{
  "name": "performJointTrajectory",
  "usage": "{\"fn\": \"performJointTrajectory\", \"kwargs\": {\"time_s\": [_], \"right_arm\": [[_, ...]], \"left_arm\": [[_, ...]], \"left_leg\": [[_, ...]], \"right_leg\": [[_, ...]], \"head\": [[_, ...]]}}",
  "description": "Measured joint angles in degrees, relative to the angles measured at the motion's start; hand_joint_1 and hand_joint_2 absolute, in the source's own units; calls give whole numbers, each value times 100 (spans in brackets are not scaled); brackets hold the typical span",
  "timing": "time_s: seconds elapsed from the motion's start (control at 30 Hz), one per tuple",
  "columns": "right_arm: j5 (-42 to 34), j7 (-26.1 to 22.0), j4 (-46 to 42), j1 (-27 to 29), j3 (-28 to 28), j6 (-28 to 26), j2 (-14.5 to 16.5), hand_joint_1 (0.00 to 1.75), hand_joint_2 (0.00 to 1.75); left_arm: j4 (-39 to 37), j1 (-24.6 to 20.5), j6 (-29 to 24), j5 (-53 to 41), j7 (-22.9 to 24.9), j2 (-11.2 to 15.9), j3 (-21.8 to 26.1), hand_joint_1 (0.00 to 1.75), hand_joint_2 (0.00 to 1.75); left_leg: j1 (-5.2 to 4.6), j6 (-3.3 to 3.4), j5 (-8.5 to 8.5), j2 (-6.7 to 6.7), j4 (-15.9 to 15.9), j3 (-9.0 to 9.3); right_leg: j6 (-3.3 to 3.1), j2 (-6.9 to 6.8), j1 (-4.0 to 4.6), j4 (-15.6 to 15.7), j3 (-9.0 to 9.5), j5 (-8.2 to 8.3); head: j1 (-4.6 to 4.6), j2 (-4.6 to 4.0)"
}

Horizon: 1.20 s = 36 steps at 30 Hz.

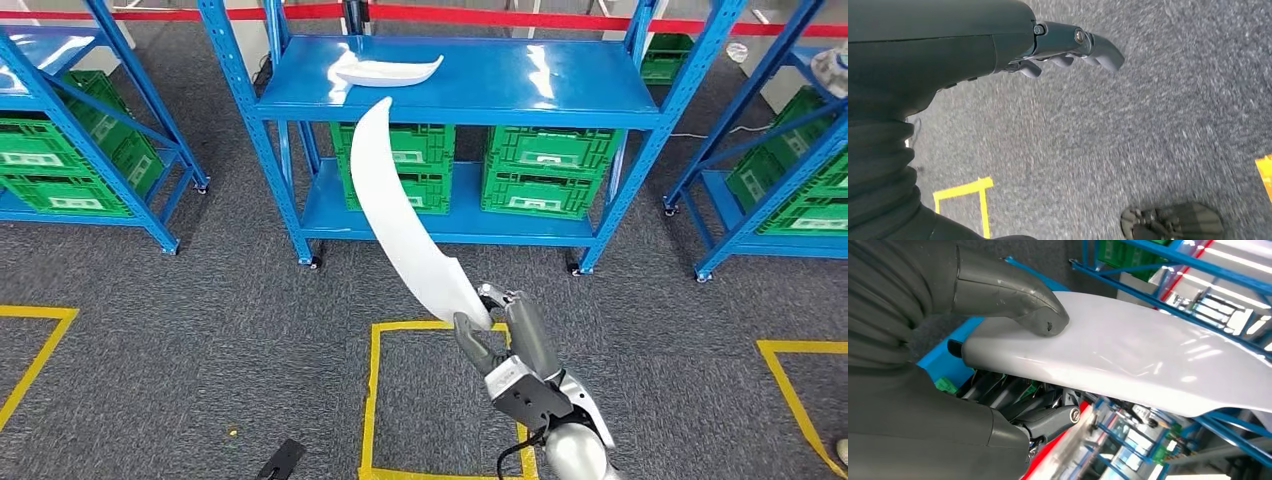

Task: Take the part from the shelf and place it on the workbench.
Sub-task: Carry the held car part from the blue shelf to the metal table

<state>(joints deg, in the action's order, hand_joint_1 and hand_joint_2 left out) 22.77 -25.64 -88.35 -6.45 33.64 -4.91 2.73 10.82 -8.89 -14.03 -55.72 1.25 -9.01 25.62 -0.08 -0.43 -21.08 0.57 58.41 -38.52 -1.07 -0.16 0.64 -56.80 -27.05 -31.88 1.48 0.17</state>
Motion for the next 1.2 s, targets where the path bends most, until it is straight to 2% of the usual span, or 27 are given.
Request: {"fn": "performJointTrajectory", "kwargs": {"time_s": [0.03, 0.07, 0.13, 0.17, 0.2, 0.23, 0.27, 0.33, 0.37, 0.43, 0.47, 0.53, 0.57, 0.6, 0.7, 0.73, 0.77, 0.8, 0.83, 0.87, 0.9, 0.97, 1.0, 1.07, 1.1, 1.13, 1.2], "right_arm": [[1, 7, 14, -23, 0, 4, 7, 175, 175], [1, 13, 30, -40, 0, 7, 20, 175, 175], [0, 19, 54, -66, 0, 9, 54, 175, 175], [1, 26, 65, -72, 0, 9, 68, 175, 175], [1, 34, 77, -73, 0, 9, 75, 175, 175], [2, 45, 92, -73, 0, 7, 76, 175, 175], [3, 57, 108, -73, 0, 5, 77, 175, 175], [4, 73, 133, -73, 0, 0, 77, 175, 175], [5, 77, 138, -72, 0, -7, 80, 175, 175], [11, 91, 140, -71, 0, -42, 91, 175, 175], [18, 97, 141, -70, 0, -62, 97, 175, 175], [32, 111, 149, -62, 0, -88, 102, 175, 175], [36, 116, 158, -55, 0, -93, 101, 175, 175], [39, 121, 169, -48, 0, -97, 100, 175, 175], [40, 115, 201, -48, 0, -99, 98, 175, 175], [40, 110, 217, -50, 0, -99, 98, 175, 175], [40, 107, 237, -52, 0, -99, 98, 175, 175], [40, 105, 256, -53, 0, -99, 99, 175, 175], [40, 104, 270, -55, 0, -99, 100, 175, 175], [40, 104, 279, -61, 0, -99, 104, 175, 175], [40, 103, 282, -71, 0, -99, 111, 175, 175], [40, 100, 285, -94, 0, -101, 127, 175, 175], [40, 99, 289, -103, 0, -101, 132, 175, 175], [40, 98, 301, -115, 0, -100, 139, 175, 175], [40, 98, 307, -119, 0, -99, 145, 175, 175], [40, 98, 311, -122, 0, -99, 152, 175, 175], [40, 98, 321, -124, 0, -99, 161, 175, 175]], "left_arm": [[-3, 15, -1, 9, 5, 3, 12, 0, 175], [-7, 34, -1, 15, 10, 6, 20, 0, 175], [-13, 69, -3, 22, 16, 13, 38, 0, 175], [-14, 79, -4, 26, 14, 14, 47, 0, 175], [-16, 86, -5, 30, 7, 16, 56, 0, 175], [-16, 89, -7, 32, -1, 19, 65, 0, 175], [-17, 92, -8, 33, -10, 24, 75, 0, 175], [-17, 95, -9, 30, -22, 35, 90, 0, 175], [-16, 90, -9, 26, -29, 39, 93, 0, 175], [-12, 80, -15, 17, -46, 43, 95, 0, 175], [-11, 76, -19, 15, -52, 43, 97, 0, 175], [-14, 84, -25, 14, -56, 44, 102, 0, 175], [-15, 86, -25, 14, -56, 47, 104, 0, 175], [-15, 86, -26, 14, -57, 51, 106, 0, 175], [-14, 84, -26, 13, -61, 59, 107, 0, 175], [-14, 86, -26, 13, -61, 59, 107, 0, 175], [-15, 88, -26, 13, -61, 59, 107, 0, 175], [-15, 89, -26, 13, -60, 61, 107, 0, 175], [-15, 89, -26, 13, -60, 61, 107, 0, 175], [-15, 88, -26, 13, -60, 61, 107, 0, 175], [-15, 87, -26, 13, -60, 59, 107, 0, 175], [-15, 85, -26, 12, -60, 57, 108, 0, 175], [-16, 86, -25, 12, -60, 57, 109, 0, 175], [-19, 92, -24, 12, -58, 63, 110, 0, 175], [-21, 97, -24, 12, -57, 66, 110, 0, 175], [-23, 100, -24, 12, -56, 70, 111, 0, 175], [-24, 100, -24, 12, -54, 72, 111, 0, 175]], "left_leg": [[11, -34, 20, -7, -7, -15], [16, -68, -83, -18, 44, -56], [38, -132, -610, -42, 448, -189], [50, -167, -939, -47, 802, -264], [64, -199, -1156, -47, 1169, -311], [78, -227, -1229, -47, 1469, -318], [91, -251, -1174, -46, 1640, -259], [123, -291, -874, -45, 1399, 120], [138, -310, -855, -48, 1019, 427], [128, -267, -1030, -67, 269, 934], [110, -215, -1135, -73, 65, 1038], [89, -69, -1093, -55, 10, 982], [87, -4, -1036, -43, 10, 932], [92, 56, -966, -30, 0, 879], [88, 130, -741, -15, 2, 648], [81, 130, -671, -14, 12, 551], [75, 125, -602, -12, 28, 450], [70, 118, -541, -10, 45, 355], [67, 108, -485, -9, 61, 267], [65, 93, -429, -8, 77, 193], [57, 69, -379, -9, 86, 136], [56, 5, -262, -8, 66, 84], [57, -34, -198, -5, 40, 74], [66, -107, -146, -10, 15, 39], [68, -136, -260, -19, 93, -9], [70, -159, -477, -29, 275, -75], [79, -191, -1042, -39, 937, -231]], "right_leg": [[-32, -11, -7, 28, -43, 69], [-71, -19, -23, 46, -103, 155], [-127, -30, -55, 67, -271, 329], [-141, -26, -62, 62, -372, 415], [-138, -33, -65, 54, -468, 494], [-126, -42, -69, 39, -572, 571], [-107, -52, -77, 13, -683, 644], [-55, -65, -105, -72, -912, 760], [-21, -66, -116, -128, -1015, 805], [57, -68, -121, -223, -1152, 890], [96, -67, -116, -236, -1183, 941], [174, -63, -127, -213, -1208, 1044], [209, -56, -138, -232, -1234, 997], [241, -49, -148, -340, -1281, 831], [287, -27, -152, -1228, -1480, -44], [288, -24, -149, -1552, -1511, -187], [281, -23, -147, -1762, -1478, -191], [265, -22, -143, -1785, -1359, -78], [239, -20, -137, -1611, -1146, 72], [201, -18, -125, -1260, -839, 161], [160, -16, -105, -812, -511, 150], [99, -12, -62, -166, -100, 24], [77, -10, -44, -43, -61, 3], [5, -22, -60, -2, -147, 115], [-47, -32, -74, 9, -202, 182], [-90, -43, -90, 20, -264, 250], [-135, -49, -80, 0, -415, 371]], "head": [[-11, 0], [-7, 0], [12, 0], [24, 0], [28, 0], [29, 0], [29, 0], [30, 0], [33, 0], [40, 0], [44, 0], [45, 0], [44, 0], [42, 0], [38, 0], [38, 0], [39, 0], [39, 0], [40, 0], [40, 0], [42, 0], [45, 0], [41, 0], [29, 0], [33, 0], [40, 0], [53, 0]]}}
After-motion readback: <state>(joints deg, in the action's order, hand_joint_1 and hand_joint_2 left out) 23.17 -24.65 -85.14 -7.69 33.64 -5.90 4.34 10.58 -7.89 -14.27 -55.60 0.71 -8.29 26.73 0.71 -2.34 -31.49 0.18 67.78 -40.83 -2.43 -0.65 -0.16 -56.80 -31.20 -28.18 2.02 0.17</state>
